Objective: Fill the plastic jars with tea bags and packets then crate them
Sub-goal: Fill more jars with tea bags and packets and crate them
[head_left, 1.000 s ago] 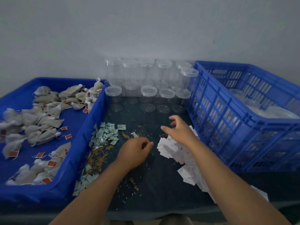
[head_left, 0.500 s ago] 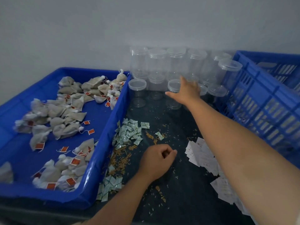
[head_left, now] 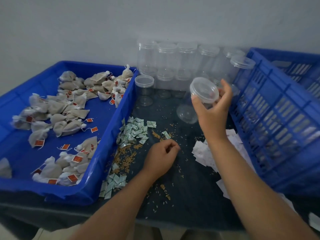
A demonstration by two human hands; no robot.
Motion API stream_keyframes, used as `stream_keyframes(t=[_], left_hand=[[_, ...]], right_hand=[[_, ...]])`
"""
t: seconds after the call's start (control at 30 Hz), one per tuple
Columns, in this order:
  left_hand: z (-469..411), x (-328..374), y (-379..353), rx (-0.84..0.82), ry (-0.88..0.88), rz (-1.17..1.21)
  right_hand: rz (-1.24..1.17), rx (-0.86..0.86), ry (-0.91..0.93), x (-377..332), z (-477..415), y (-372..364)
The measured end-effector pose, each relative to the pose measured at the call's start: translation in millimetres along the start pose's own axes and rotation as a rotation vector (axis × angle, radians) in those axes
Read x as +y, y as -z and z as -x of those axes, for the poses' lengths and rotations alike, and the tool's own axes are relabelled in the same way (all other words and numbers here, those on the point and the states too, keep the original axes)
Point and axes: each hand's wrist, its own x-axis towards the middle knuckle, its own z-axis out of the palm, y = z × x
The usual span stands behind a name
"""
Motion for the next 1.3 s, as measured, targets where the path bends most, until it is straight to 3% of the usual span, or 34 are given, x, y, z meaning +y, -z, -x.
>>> stream_keyframes(t=[0.17, 0.4, 0.57, 0.67, 0.77, 1.0, 1.3], left_hand=[[-4, 5, 2, 0.062, 0.081, 0.148], [-4, 25, 10, -0.042, 0.114, 0.155], [-6, 80, 33, 0.063, -0.113, -0.030], [7, 111, 43, -0.249, -0.373, -0.415], [22, 125, 43, -0.430, -0.443, -0.691], [40, 142, 34, -0.262, -0.549, -0.825], [51, 146, 14, -0.071, -0.283, -1.030]], right_hand=[[-0.054, 0.036, -0.160, 6, 117, 44], [-0.035, -0.221, -0.198, 28, 162, 56], [0.012, -0.239, -0.206, 27, 160, 54], [0.012, -0.247, -0.182, 26, 159, 55], [0.019, -0.300, -0.111, 24, 161, 55], [0.136, -0.283, -0.042, 18, 165, 58], [0.278, -0.310, -0.024, 16, 162, 53]])
